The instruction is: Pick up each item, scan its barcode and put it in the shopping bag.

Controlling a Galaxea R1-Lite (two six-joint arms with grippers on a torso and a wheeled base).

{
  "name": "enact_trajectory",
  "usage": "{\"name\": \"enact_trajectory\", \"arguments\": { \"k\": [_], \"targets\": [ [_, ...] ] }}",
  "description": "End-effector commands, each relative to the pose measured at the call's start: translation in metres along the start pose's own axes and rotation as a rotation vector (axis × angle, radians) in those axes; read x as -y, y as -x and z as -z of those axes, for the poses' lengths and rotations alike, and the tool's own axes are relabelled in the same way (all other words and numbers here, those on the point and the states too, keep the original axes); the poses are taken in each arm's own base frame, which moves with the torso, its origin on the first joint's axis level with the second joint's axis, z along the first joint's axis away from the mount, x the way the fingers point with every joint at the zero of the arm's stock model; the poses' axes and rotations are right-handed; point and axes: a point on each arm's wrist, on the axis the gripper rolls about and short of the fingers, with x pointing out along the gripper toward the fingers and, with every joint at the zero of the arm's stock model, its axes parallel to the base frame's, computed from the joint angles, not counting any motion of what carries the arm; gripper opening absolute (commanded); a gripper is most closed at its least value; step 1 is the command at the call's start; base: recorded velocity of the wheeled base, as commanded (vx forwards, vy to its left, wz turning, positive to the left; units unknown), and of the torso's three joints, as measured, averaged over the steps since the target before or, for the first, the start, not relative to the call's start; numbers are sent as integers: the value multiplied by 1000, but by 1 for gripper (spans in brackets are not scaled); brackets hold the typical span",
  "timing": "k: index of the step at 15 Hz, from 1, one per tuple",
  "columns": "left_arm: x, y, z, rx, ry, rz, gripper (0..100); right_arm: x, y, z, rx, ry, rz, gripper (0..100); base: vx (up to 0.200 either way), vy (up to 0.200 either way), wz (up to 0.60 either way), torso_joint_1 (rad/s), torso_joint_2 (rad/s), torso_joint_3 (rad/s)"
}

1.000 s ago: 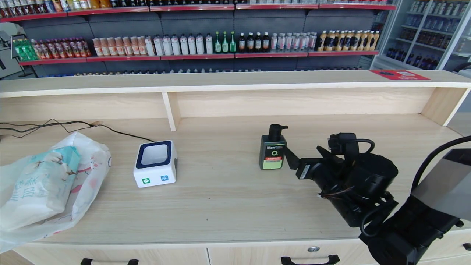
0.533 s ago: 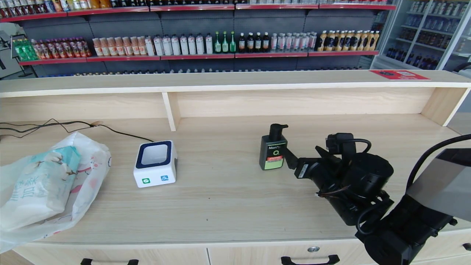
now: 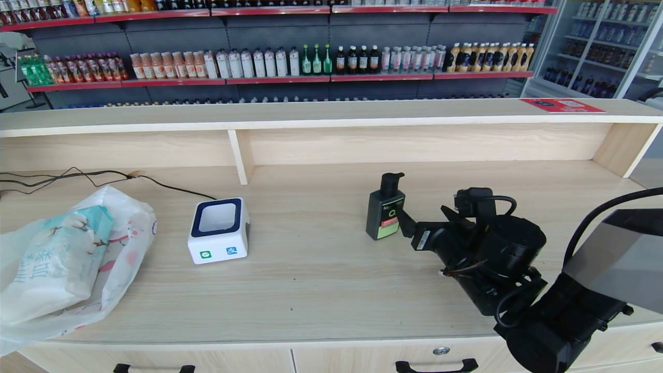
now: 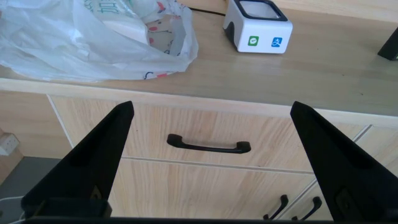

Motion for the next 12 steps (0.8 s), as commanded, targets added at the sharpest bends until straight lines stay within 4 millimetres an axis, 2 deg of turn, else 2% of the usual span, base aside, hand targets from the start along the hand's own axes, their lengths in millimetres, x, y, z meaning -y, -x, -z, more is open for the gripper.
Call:
{"name": "enact_trajectory", "arguments": {
  "k": [1,12],
  "targets": [
    [0,0,0,1,0,-1,100,0,0,1,-1,-4,1,100,0,0,0,0,0,0],
    [0,0,0,1,0,1,100,-2,-9,5,9,-26,1,100,0,0,0,0,0,0]
  ]
}}
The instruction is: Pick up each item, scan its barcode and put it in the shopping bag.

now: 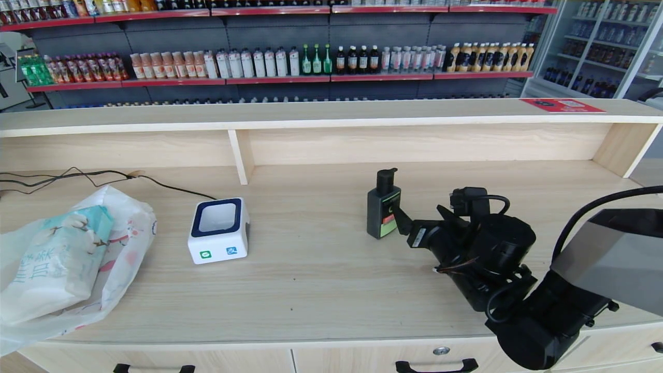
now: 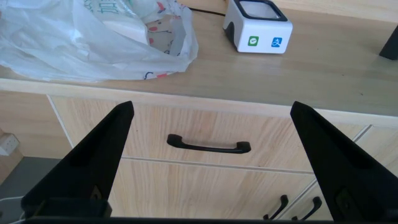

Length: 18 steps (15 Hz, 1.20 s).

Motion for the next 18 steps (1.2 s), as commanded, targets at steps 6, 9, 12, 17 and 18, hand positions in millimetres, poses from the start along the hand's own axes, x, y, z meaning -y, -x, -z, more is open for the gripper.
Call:
{"name": "enact_trajectory", "arguments": {
  "k": [6,9,12,17,18],
  "targets": [
    [0,0,0,1,0,0,100,1,-3,2,1,-6,5,100,0,0,0,0,0,0],
    [0,0,0,1,0,0,100,2,-4,3,1,-9,8,100,0,0,0,0,0,0],
    [0,0,0,1,0,0,100,7,-6,1,5,-10,24,100,0,0,0,0,0,0],
    [0,0,0,1,0,0,100,7,-7,3,2,-7,23,100,0,0,0,0,0,0],
    [0,0,0,1,0,0,100,7,-8,5,1,-7,24,100,0,0,0,0,0,0]
  ]
}}
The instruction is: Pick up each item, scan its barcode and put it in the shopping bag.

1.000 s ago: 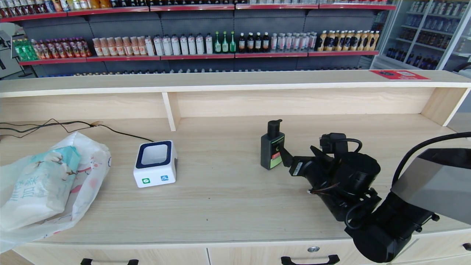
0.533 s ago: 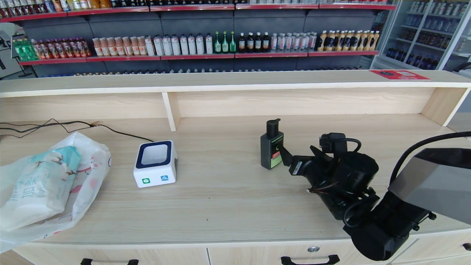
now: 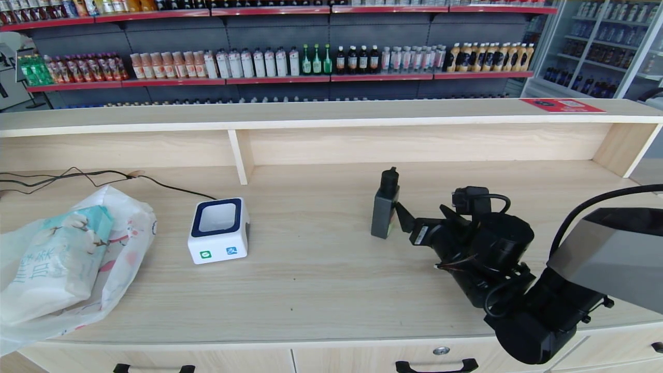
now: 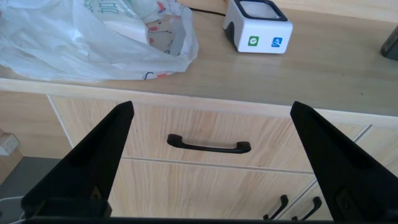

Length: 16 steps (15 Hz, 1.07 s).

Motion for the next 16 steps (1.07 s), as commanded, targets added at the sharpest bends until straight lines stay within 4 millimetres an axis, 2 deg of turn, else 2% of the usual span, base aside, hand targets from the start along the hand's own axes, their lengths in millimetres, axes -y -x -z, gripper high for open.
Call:
{"name": "enact_trajectory", "arguments": {
  "k": [1,6,10,16],
  "targets": [
    [0,0,0,1,1,-1,100,-1,-3,4,-2,1,-2,100,0,0,0,0,0,0],
    [0,0,0,1,1,-1,100,1,-5,5,-3,0,5,100,0,0,0,0,0,0],
    [0,0,0,1,1,0,100,15,-15,5,13,3,46,100,0,0,0,0,0,0],
    [0,0,0,1,1,0,100,2,-17,8,18,-3,11,100,0,0,0,0,0,0]
  ]
}}
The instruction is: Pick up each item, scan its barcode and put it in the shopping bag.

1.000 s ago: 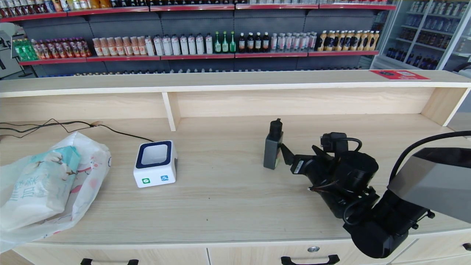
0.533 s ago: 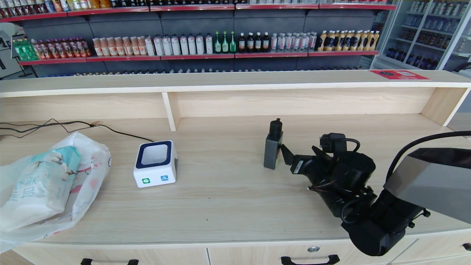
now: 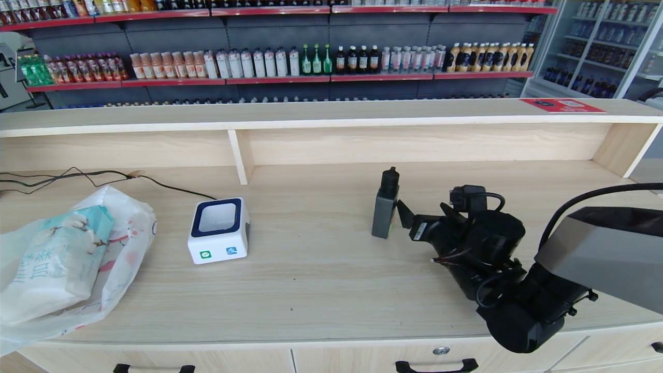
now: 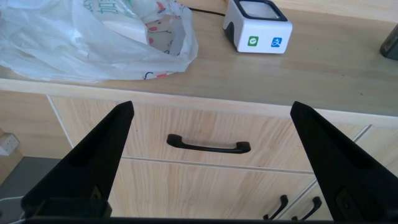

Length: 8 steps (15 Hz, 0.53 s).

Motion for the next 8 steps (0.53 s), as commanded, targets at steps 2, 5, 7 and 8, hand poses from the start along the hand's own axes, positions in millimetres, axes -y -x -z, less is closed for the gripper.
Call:
{"name": "enact_trajectory", "arguments": {
  "k": [2,5,7,8],
  "targets": [
    [0,0,0,1,0,0,100,-6,-2,4,-2,-2,-15,100,0,0,0,0,0,0],
    [0,0,0,1,0,-1,100,-5,-2,4,-2,-6,-12,100,0,0,0,0,0,0],
    [0,0,0,1,0,-1,100,-4,-2,4,-1,-6,-10,100,0,0,0,0,0,0],
    [0,0,0,1,0,-1,100,-3,-3,3,2,-7,-8,100,0,0,0,0,0,0]
  ]
}}
